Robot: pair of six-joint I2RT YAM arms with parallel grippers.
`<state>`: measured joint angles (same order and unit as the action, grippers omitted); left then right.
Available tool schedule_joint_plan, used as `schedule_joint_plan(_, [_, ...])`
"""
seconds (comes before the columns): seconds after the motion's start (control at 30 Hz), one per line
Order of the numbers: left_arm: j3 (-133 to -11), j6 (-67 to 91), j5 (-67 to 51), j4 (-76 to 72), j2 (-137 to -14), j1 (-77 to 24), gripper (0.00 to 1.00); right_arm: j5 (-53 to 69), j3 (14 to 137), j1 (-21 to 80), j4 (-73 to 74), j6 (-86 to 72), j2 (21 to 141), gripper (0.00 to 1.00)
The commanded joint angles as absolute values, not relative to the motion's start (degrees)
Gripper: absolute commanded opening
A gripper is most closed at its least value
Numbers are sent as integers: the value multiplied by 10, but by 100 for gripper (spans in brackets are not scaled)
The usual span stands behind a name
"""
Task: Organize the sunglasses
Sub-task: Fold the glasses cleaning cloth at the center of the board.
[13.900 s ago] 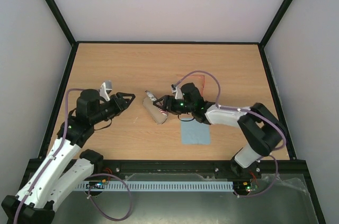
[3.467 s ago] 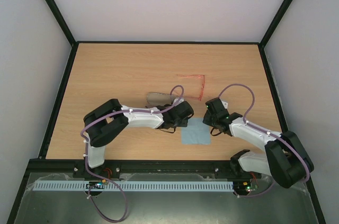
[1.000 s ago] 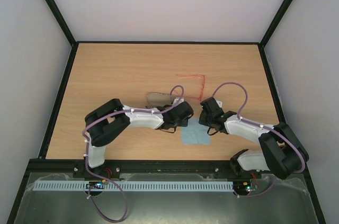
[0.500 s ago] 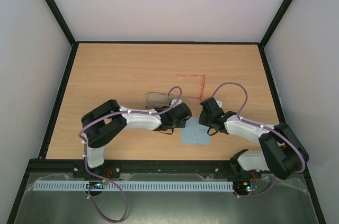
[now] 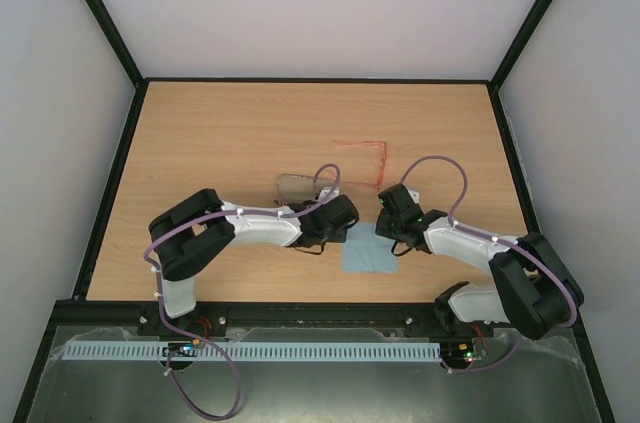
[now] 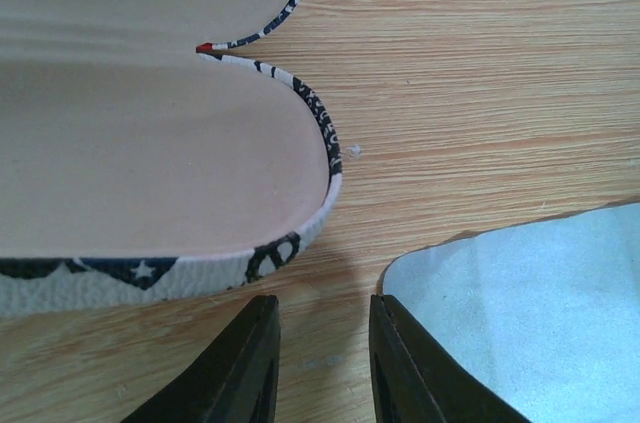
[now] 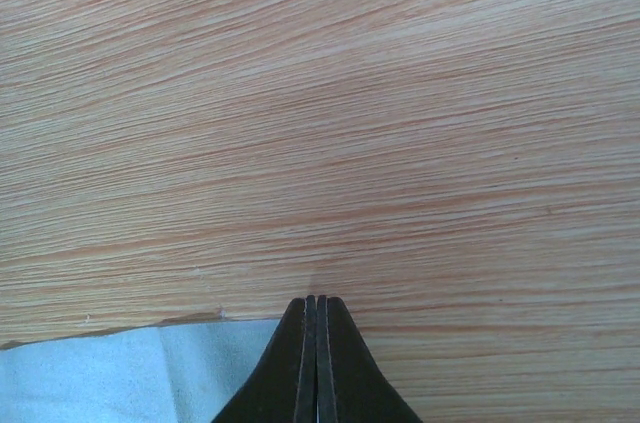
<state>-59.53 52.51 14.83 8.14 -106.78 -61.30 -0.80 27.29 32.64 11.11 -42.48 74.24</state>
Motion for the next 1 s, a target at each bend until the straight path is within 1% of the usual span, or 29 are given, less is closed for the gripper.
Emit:
schedule_joint_plan(0.0, [-586, 522, 143, 101, -1059, -620, 29, -6, 271, 330, 138, -428, 740, 1])
schedule_joint_plan(0.6, [-602, 520, 130, 77, -1067, -634, 31, -1, 266, 330, 133, -428, 735, 1])
schedule_joint_plan(0.97, [-622, 516, 127, 83, -1099, -638, 30, 2, 262, 330, 128, -429, 729, 1])
